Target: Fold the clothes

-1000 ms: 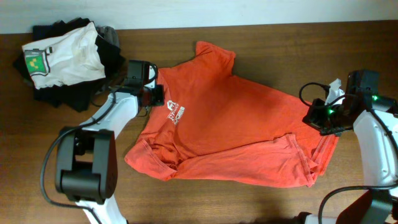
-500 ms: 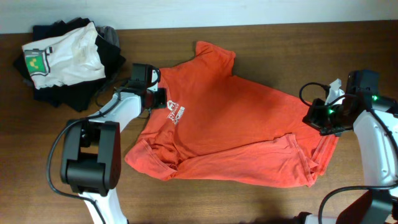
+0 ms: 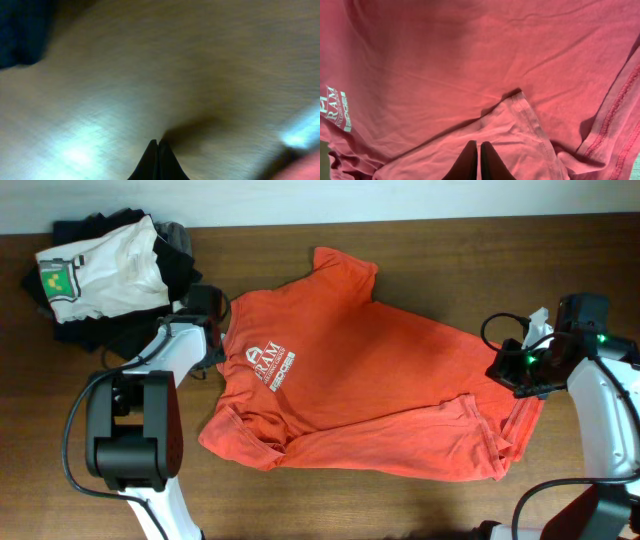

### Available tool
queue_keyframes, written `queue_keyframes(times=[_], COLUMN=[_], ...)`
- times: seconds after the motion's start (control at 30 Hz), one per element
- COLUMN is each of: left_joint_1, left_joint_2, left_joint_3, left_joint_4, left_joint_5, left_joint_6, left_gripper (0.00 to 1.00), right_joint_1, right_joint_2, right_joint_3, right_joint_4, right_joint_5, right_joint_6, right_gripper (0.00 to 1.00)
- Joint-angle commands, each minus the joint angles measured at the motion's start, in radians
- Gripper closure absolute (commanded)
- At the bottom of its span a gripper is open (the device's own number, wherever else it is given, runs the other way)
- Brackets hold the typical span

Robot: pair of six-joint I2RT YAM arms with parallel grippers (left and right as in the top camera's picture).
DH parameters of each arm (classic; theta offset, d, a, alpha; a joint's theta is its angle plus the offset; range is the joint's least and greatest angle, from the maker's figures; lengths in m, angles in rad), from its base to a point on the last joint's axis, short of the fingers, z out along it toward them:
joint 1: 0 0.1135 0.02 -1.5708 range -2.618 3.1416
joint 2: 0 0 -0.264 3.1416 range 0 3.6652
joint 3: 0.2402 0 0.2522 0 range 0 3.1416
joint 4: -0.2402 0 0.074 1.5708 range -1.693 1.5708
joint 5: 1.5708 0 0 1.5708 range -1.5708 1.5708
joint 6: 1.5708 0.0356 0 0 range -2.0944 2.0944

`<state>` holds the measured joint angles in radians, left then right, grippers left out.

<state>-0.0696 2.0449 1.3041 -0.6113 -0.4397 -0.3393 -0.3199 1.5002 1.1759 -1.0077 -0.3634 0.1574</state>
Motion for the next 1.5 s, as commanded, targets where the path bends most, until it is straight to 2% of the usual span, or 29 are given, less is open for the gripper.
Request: queue_keyframes(times=[0.0, 0.07, 0.17, 0.23, 0.27, 0.33, 0.37, 0.43, 0.5, 0.57, 0.77, 0.97, 1.1, 1.23, 1.47], left_joint_1=[-0.002, -0.007, -0.027, -0.048, -0.068, -0.102, -0.13, -0.175, -0.211, -0.239, -0.25, -0.25, -0.232, -0.158, 0.013], left_joint_2=[-0.035, -0.113, -0.219, -0.271, -0.282, -0.279, -0.264, -0.225, -0.171, -0.107, 0.035, 0.113, 0.15, 0.162, 0.162], left_joint_3=[0.047, 0.08, 0.087, 0.087, 0.087, 0.087, 0.087, 0.087, 0.087, 0.087, 0.087, 0.087, 0.087, 0.087, 0.087], left_joint_4=[-0.049, -0.087, -0.088, -0.064, -0.035, 0.002, 0.016, 0.035, 0.064, 0.099, 0.167, 0.201, 0.206, 0.134, 0.05], left_joint_5=[-0.182, -0.131, 0.071, 0.289, 0.428, 0.571, 0.594, 0.593, 0.594, 0.598, 0.602, 0.601, 0.592, 0.364, 0.255], left_joint_6=[-0.094, -0.094, -0.075, -0.009, 0.064, 0.154, 0.161, 0.162, 0.163, 0.197, 0.2, 0.203, 0.201, 0.047, 0.036], left_gripper=[0.99, 0.99, 0.98, 0.98, 0.98, 0.99, 0.98, 0.98, 0.98, 0.98, 0.98, 0.98, 0.98, 0.98, 0.99], right_joint_1=[0.033, 0.067, 0.103, 0.119, 0.125, 0.13, 0.131, 0.131, 0.131, 0.131, 0.131, 0.136, 0.15, 0.151, 0.152], right_joint_2=[-0.005, -0.005, -0.002, 0.009, 0.022, 0.054, 0.08, 0.138, 0.187, 0.237, 0.289, 0.291, 0.291, 0.291, 0.296], right_joint_3=[-0.01, -0.01, -0.01, -0.01, -0.01, -0.01, -0.01, -0.01, -0.01, -0.01, -0.01, -0.022, -0.087, -0.103, -0.131], right_joint_4=[0.003, 0.009, 0.017, 0.024, 0.027, 0.03, 0.031, 0.033, 0.032, 0.03, 0.072, 0.097, 0.182, 0.2, 0.325], right_joint_5=[0.013, 0.068, 0.181, 0.192, 0.192, 0.192, 0.192, 0.192, 0.191, 0.192, 0.192, 0.192, 0.192, 0.188, 0.189], right_joint_6=[0.001, 0.014, 0.111, 0.118, 0.128, 0.141, 0.148, 0.148, 0.153, 0.163, 0.163, 0.166, 0.172, 0.192, 0.168], right_gripper=[0.89, 0.88, 0.86, 0.85, 0.85, 0.84, 0.84, 0.87, 0.96, 0.96, 0.96, 0.96, 0.96, 0.96, 0.9])
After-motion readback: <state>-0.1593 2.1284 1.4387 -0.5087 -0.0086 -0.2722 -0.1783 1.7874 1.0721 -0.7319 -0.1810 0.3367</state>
